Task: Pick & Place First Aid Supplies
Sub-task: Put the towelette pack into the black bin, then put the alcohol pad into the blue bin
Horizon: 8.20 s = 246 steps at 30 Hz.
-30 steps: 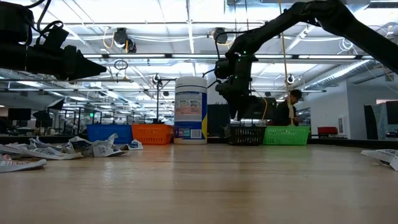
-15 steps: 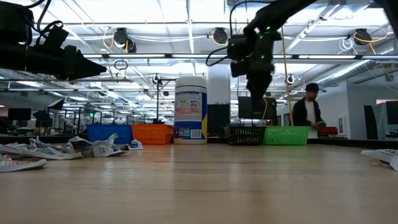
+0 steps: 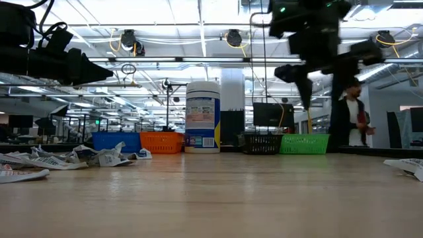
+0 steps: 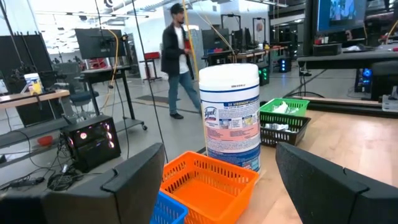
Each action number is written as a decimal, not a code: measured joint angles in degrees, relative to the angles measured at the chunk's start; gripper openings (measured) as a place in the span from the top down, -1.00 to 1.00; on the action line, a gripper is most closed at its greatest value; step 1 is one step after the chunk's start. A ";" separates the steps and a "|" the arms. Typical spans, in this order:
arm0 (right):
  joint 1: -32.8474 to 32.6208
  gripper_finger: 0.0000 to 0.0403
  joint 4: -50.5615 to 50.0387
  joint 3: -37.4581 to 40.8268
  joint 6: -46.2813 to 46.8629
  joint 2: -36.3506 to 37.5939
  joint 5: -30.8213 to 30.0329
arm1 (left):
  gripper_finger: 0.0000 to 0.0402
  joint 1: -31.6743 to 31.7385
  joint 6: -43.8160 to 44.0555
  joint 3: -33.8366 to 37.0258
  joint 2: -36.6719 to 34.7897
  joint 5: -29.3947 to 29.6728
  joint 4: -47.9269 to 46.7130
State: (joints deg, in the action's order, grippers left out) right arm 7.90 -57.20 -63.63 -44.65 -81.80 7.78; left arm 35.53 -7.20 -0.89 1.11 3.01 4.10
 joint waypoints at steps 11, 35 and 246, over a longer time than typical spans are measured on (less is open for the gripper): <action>-20.40 -0.10 9.68 7.05 -2.67 1.69 -0.07 | -0.54 0.00 0.00 0.02 0.02 0.00 -0.02; -34.88 -0.10 26.77 7.64 3.40 -13.28 1.54 | -0.54 0.01 0.00 0.01 0.01 0.00 0.00; 35.65 -0.75 62.93 59.88 48.49 76.50 -9.19 | -0.54 -11.26 39.25 -48.90 59.77 0.52 -46.98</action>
State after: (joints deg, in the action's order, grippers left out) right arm 43.55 5.74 -3.75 3.84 -5.30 -1.41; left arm 24.27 32.05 -49.79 60.87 3.53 -42.88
